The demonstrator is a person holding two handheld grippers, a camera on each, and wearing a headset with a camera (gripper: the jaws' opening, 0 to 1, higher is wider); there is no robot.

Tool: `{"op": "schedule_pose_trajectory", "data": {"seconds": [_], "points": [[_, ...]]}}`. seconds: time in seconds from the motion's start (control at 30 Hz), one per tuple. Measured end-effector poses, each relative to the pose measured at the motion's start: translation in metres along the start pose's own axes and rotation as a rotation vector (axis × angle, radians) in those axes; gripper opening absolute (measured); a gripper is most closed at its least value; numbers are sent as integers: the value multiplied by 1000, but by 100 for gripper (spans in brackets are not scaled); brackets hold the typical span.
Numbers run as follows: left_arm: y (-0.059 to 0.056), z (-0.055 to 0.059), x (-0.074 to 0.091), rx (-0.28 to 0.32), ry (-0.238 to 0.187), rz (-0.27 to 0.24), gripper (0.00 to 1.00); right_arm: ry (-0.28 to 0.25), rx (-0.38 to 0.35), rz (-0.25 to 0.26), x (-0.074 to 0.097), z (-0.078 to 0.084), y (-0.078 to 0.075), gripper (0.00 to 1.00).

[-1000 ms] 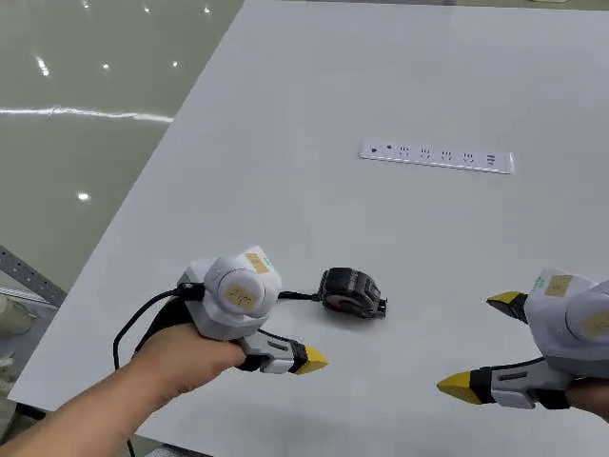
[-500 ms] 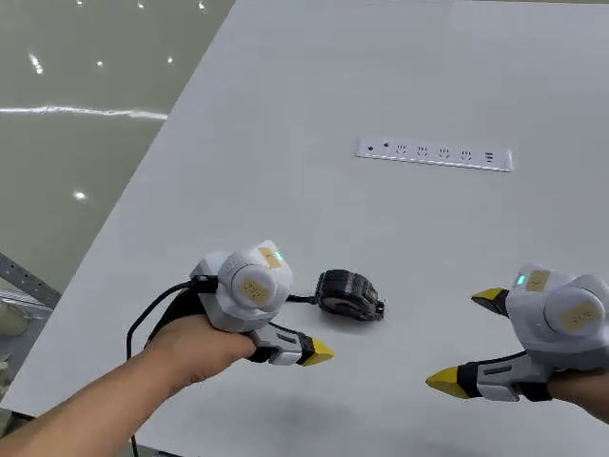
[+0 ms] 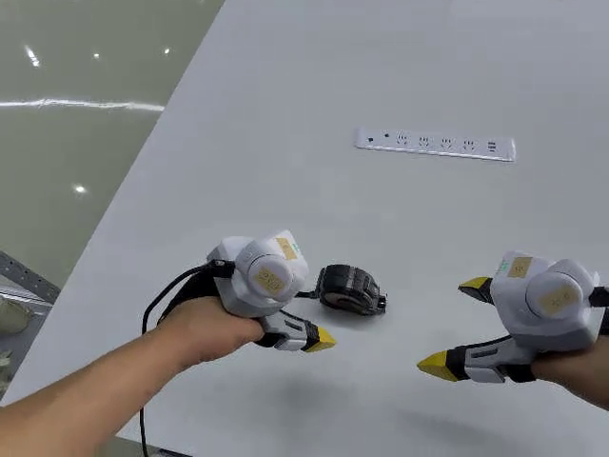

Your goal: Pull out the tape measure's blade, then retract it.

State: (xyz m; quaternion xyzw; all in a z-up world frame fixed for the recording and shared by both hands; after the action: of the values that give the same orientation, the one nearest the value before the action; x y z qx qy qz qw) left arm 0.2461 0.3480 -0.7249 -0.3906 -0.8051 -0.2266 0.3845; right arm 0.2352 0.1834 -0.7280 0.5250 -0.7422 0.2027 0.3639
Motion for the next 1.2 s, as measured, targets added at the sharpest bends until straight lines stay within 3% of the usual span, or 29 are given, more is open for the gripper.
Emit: {"op": "schedule_pose_trajectory", "data": {"seconds": [0.2,0.7,1.2], "points": [[2,-4,-7,-57,13,18,79,4,34,-25,-12,-3,0,71],[4,-13,-21,-134,28,47,75,20,121,-71,-36,-4,4,67],[6,-22,-36,-224,38,74,69,32,184,-97,-54,-6,-2,62]]}}
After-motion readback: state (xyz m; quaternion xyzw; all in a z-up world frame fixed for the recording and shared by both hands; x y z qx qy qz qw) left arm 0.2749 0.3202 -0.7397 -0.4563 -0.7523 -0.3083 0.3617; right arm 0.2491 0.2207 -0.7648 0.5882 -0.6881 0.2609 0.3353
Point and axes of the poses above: the centre of the closed fingertips' face, and the gripper's own axes: x roughly backward along the fingers, y roughly to its left, z roughly out of its underside, the point moved 2 cm from there along x, roughly backward along the fingers, and after that the axes turned 2 degrees about z, right-handed, at the moved point
